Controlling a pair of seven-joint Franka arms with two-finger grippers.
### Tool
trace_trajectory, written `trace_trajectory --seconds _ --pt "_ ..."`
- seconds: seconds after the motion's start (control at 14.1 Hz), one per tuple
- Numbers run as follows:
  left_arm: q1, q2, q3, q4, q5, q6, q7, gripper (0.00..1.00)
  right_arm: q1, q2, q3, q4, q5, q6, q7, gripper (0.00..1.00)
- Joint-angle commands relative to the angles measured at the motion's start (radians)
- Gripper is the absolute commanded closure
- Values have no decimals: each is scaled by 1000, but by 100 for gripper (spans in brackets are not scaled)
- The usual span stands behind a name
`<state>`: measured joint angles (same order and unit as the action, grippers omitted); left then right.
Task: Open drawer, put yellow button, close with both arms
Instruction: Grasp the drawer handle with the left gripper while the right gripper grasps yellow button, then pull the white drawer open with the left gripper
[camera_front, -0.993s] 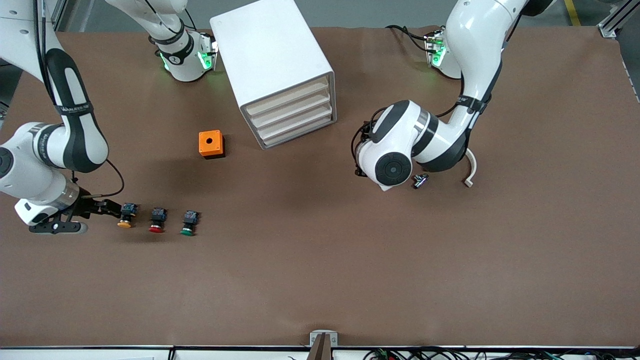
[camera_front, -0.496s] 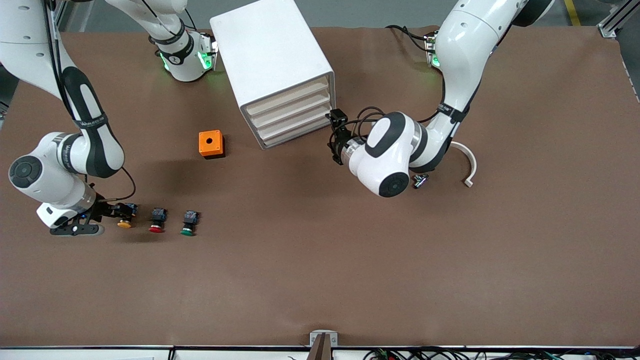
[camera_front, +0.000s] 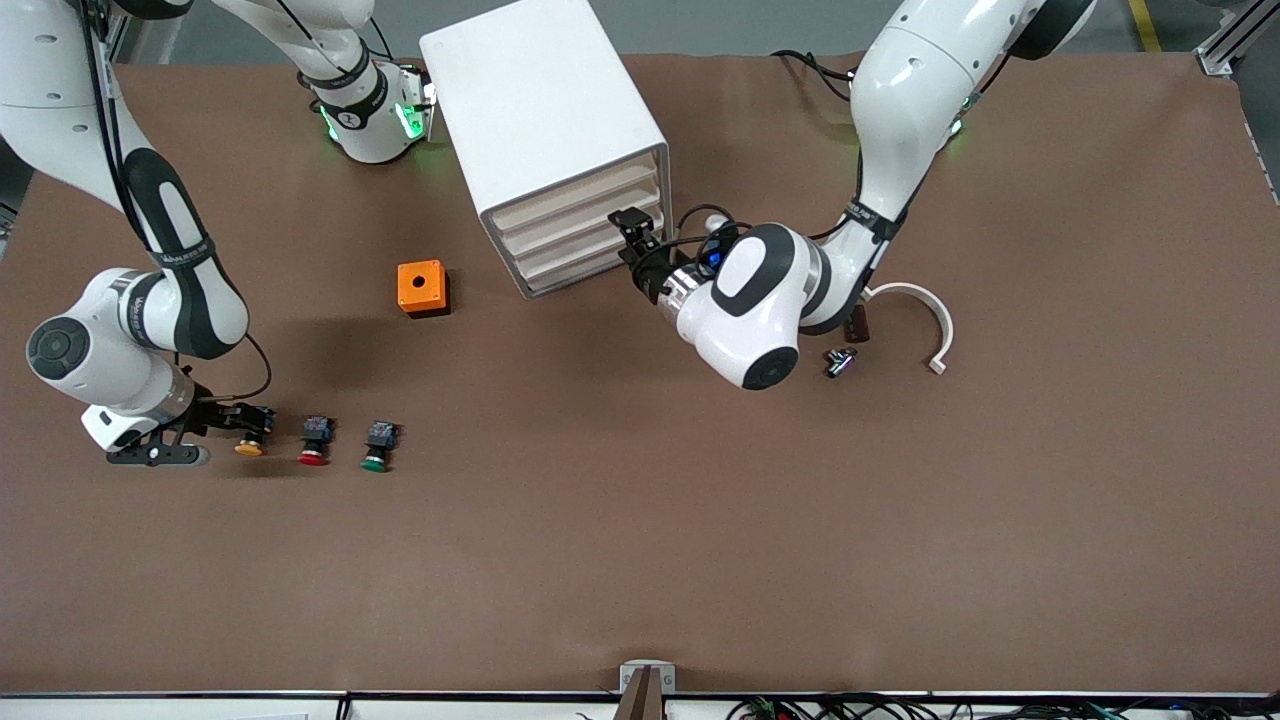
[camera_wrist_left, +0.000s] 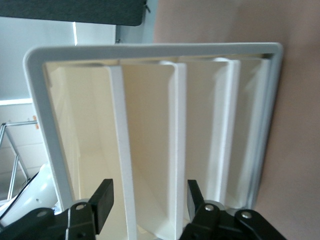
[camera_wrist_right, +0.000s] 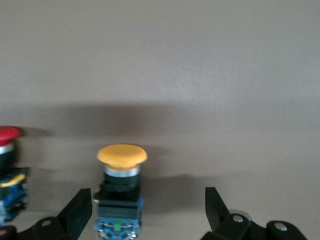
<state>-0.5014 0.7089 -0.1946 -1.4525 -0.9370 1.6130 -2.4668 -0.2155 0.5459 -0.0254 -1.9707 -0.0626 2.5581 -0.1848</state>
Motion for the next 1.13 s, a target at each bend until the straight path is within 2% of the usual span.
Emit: trace_trajectory --seconds 0.0,0.14,0.35,0.43,0.5,0.57,0.85,1.06 --pt "-41 12 -2 18 -29 -15 -34 33 -18 8 15 -25 0 22 53 0" --pt "-49 21 -3 17 -32 -18 -35 39 8 8 15 -28 0 22 143 0" --pt "-71 35 -2 15 -63 -25 -37 58 36 6 15 -30 0 19 182 0" --pt "-80 35 -2 14 -63 -25 -37 69 41 6 15 -28 0 13 182 0" --pt "-92 35 -2 15 -63 -25 -35 92 41 5 15 -27 0 11 182 0" --pt "-97 35 -2 15 -63 -25 -35 100 41 3 15 -27 0 11 182 0" --pt "-82 29 9 20 -57 -25 -40 100 50 3 15 -28 0 11 182 0" --pt "-5 27 14 24 -46 -25 -38 100 64 3 16 -31 0 10 202 0"
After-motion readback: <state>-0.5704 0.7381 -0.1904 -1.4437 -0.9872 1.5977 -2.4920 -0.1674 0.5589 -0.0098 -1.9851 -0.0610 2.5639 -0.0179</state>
